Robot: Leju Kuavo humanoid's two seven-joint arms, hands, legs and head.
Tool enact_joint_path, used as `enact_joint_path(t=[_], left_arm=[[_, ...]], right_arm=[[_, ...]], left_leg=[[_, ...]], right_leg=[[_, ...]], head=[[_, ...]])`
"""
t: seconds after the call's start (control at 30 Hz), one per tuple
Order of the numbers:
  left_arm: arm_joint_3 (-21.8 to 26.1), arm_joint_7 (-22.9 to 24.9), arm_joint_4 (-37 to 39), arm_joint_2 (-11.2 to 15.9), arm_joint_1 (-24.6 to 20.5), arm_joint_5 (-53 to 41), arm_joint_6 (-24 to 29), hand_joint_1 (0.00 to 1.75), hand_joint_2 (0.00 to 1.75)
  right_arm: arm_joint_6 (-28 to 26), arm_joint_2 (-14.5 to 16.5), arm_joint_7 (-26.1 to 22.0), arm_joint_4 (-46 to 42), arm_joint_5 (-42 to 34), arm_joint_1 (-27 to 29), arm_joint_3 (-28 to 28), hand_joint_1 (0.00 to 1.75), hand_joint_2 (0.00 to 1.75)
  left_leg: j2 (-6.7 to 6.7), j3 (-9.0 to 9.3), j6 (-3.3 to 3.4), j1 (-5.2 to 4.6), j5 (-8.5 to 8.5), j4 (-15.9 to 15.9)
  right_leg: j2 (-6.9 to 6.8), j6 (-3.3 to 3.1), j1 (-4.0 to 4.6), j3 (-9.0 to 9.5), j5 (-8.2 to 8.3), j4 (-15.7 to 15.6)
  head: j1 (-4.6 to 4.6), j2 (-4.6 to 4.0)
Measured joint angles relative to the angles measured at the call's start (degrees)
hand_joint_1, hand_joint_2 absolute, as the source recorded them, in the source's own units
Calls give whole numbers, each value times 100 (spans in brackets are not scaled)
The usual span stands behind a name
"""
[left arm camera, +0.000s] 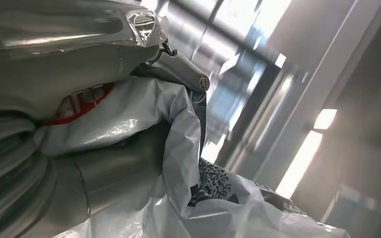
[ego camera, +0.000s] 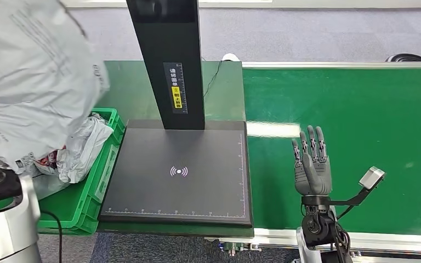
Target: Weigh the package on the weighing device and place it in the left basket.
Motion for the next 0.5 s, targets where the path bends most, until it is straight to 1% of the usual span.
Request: enact_joint_path(t=[0.13,0.27,0.4,0.5], left_arm=[[553,-226,229,369,33,-279,419,175,175],[886,-535,426,633,157,-784,810,175,175],[983,-878,511,766,237,-1618,1346,175,175],[883,-933,518,845,267,-2493,1737,175,175]], right_arm=[[-54,-31,8,-2,-56,-2,2,0,175],[-113,-48,9,-40,-82,49,2,0,175],[-173,-59,12,-168,-88,141,2,0,175],[-230,-59,37,-282,-86,211,0,0,175]], left_leg=[[1,-4,0,1,0,0],[0,-7,0,0,0,0],[-1,-9,0,0,0,0],[-2,-8,0,0,0,1]], right_leg=[[1,-1,1,-3,-2,1],[1,-2,0,-5,-2,1],[-1,-1,-1,-6,-2,0],[-1,-1,-1,-6,-2,-1]], head=[[1,0],[2,0],[2,0],[2,0]])
